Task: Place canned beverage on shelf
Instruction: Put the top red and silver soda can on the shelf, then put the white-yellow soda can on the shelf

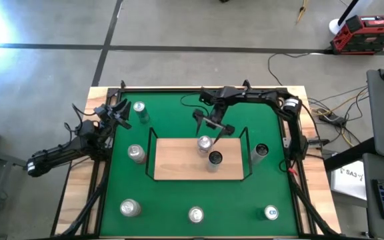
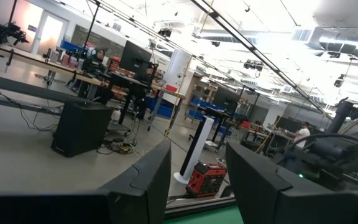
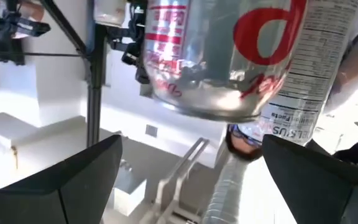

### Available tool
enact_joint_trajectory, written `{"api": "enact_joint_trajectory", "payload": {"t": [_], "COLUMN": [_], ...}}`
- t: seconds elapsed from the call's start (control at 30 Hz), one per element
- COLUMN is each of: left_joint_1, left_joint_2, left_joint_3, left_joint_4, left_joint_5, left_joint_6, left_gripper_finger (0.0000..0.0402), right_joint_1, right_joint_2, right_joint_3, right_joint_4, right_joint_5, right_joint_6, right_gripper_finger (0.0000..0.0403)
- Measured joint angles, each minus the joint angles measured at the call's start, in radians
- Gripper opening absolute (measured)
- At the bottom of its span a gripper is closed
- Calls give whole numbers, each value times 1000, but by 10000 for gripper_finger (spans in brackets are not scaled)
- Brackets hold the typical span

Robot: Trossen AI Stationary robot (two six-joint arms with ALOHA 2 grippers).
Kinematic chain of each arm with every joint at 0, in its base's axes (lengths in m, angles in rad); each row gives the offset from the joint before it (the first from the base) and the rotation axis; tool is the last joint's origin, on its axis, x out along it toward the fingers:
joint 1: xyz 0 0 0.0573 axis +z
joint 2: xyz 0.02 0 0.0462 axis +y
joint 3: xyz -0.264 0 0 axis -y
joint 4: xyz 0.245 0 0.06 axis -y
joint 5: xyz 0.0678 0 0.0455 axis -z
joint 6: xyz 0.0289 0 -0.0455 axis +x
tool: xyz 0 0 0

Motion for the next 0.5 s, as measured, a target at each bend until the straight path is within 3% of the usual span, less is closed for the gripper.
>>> {"api": "enact_joint_trajectory", "payload": {"t": [0.3,0.5], "left_joint_1": [0,0], "left_joint_2": [0,0], "left_joint_3": [0,0], "left_joint_4": [0,0], "left_joint_5": [0,0], "left_joint_6": [0,0], "left_gripper_finger": [137,137], "right_joint_1": [-104,-277], "right_joint_2": [-71,-118], "right_joint_3": [0,0], "right_joint_4": [-17,-163], "right_joint_5": [-2,22], "right_joint_6": [61,47], "right_gripper_finger": [379,380]}}
